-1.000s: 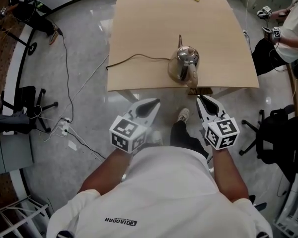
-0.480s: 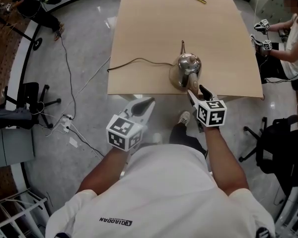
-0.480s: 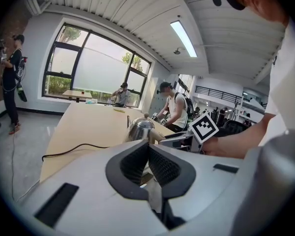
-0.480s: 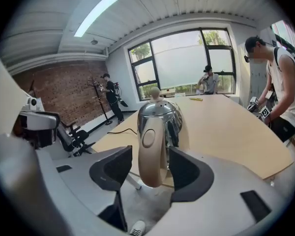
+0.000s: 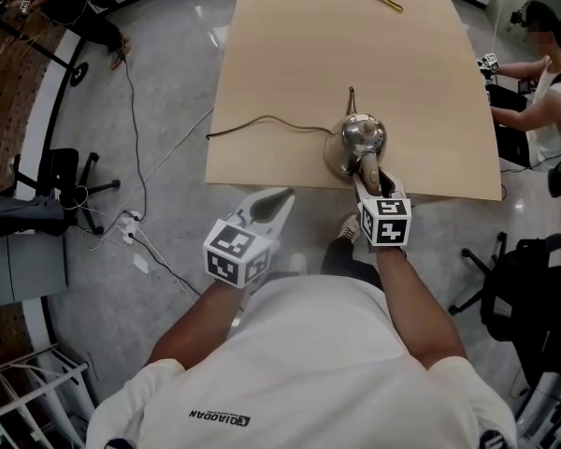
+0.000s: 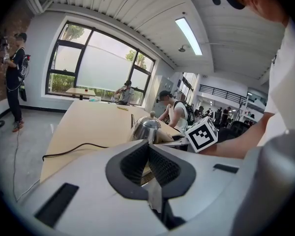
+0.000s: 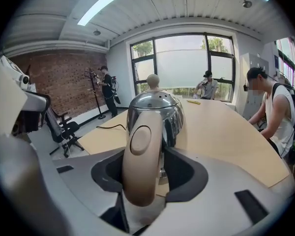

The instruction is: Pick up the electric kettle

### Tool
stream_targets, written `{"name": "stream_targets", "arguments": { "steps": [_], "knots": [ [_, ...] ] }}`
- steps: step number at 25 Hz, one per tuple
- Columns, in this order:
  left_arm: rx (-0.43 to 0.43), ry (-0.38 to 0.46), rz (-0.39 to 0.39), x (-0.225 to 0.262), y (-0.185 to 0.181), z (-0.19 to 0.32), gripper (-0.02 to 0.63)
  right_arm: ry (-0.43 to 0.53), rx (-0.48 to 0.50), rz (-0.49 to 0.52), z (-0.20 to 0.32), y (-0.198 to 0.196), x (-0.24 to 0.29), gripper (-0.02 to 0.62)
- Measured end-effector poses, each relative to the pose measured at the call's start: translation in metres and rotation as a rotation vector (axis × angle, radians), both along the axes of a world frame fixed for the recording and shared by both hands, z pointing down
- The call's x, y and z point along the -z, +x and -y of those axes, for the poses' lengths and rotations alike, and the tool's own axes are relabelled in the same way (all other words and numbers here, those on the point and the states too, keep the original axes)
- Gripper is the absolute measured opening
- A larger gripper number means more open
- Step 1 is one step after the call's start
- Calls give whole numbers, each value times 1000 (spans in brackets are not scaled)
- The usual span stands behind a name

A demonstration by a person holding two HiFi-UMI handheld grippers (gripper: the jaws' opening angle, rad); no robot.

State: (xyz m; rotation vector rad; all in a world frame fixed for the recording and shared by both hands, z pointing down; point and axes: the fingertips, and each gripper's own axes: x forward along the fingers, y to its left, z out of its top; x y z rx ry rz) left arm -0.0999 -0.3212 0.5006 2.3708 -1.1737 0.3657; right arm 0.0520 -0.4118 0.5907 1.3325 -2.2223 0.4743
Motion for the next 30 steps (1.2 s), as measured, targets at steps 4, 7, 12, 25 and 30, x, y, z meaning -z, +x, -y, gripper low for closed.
{"name": "stream_targets", "arguments": {
  "steps": [4,7,12,25,30],
  "knots": [
    [3,-5,-1,-1,1,3,-5,28,-10,-17,4,11,4,143],
    [0,2,-2,2,3,6,-5,58,13,18,10,13,11,138],
    [8,37,1,16,3,14,-5,165,13,69,37,13,46,123],
    [76,89,-8,36,-22,15,-5,293,65,182,55,6,132,84],
    [65,120,-35,53,-27,11,-5,293,83,227,29,-5,157,83]
  ]
}}
